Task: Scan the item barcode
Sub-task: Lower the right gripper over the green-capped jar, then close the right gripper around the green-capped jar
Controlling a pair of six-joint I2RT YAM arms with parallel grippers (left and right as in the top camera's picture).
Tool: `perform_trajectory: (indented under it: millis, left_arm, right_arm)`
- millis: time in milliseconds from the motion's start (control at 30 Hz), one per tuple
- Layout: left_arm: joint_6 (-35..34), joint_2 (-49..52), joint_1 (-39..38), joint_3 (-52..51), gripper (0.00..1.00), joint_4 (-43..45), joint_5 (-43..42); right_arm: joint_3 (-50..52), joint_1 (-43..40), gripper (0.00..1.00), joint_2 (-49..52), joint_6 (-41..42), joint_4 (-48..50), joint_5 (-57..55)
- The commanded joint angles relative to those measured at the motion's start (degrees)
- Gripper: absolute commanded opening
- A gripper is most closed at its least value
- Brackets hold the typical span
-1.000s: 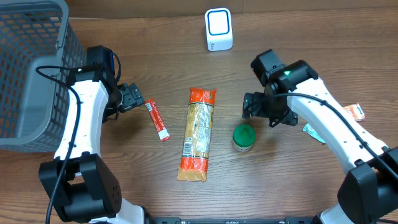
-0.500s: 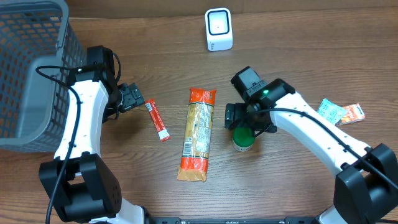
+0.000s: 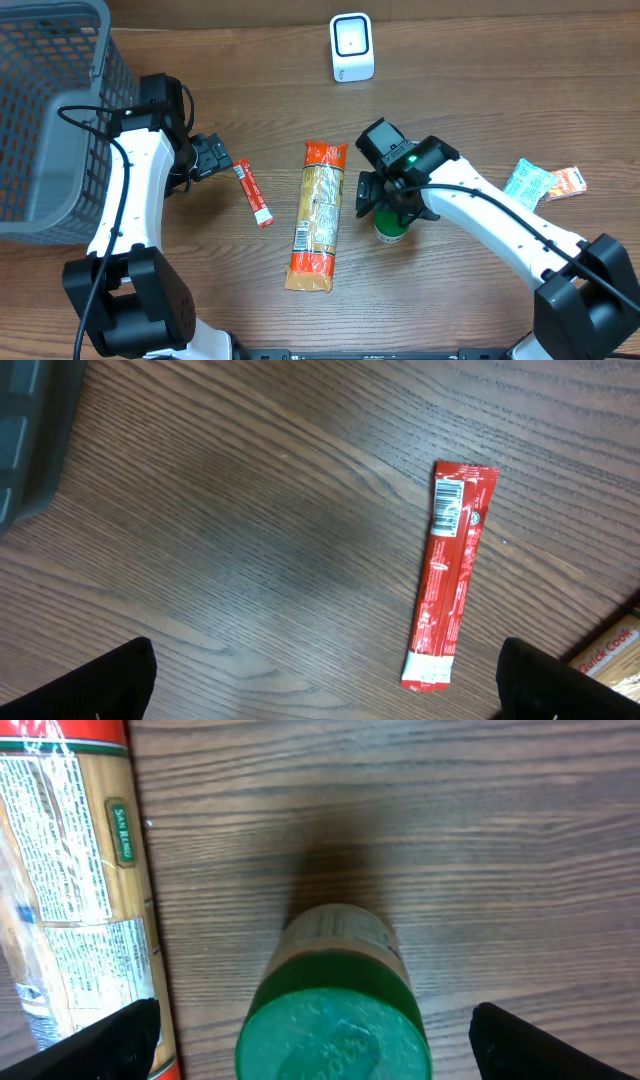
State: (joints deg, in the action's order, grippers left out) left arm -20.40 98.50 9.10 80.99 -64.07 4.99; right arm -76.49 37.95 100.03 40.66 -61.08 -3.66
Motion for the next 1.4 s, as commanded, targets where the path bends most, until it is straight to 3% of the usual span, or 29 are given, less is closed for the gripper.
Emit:
perform_trajectory:
  millis: [0,400,600,733,900,1000,1167,1300,1367]
  left_arm:
    - [0.46,-0.63,0.09,0.59,1.00,0.07,0.33]
    - [0.46,-0.63,0.09,0.59,1.00,0.07,0.33]
    - [0.46,-0.63,0.09,0.59,1.00,0.04,0.33]
    - [0.46,-0.63,0.09,0.59,1.00,0.07,0.33]
    - [0.46,-0.63,0.09,0.59,1.00,0.07,0.33]
    - [0.46,-0.63,0.09,0.59,1.00,0.07,0.33]
    - [0.46,-0.63,0.09,0.59,1.00,0.07,0.33]
    - [0.46,-0.63,0.09,0.59,1.00,0.07,0.33]
    - [0.46,-0.63,0.09,0.59,1.00,0.07,0.33]
  right_arm:
    - [0.33,1.01,1.00,-0.02,1.79,0.11,-2.75]
    - [6.38,0.98,1.00,-0.02,3.26,3.74,-2.49]
    - [6.82,0.98,0.82,-0.04,2.32,4.94,-2.80]
    - [6.82,0.98,0.73,-0.04,-3.61,5.75,-2.75]
    - [6.84,0.98,0.70,-0.04,-16.11,6.21,-2.80]
    - [6.84,0.98,0.66,-0.04,-18.18,6.19,-3.43]
    - [6.84,0.98,0.74,-0.04,-9.38,6.14,-1.49]
    - [6.86,0.98,0.77,-0.04,-5.84,5.35,0.98]
    - [7.02,0.98,0.83,-0.04,-5.46,4.59,0.92]
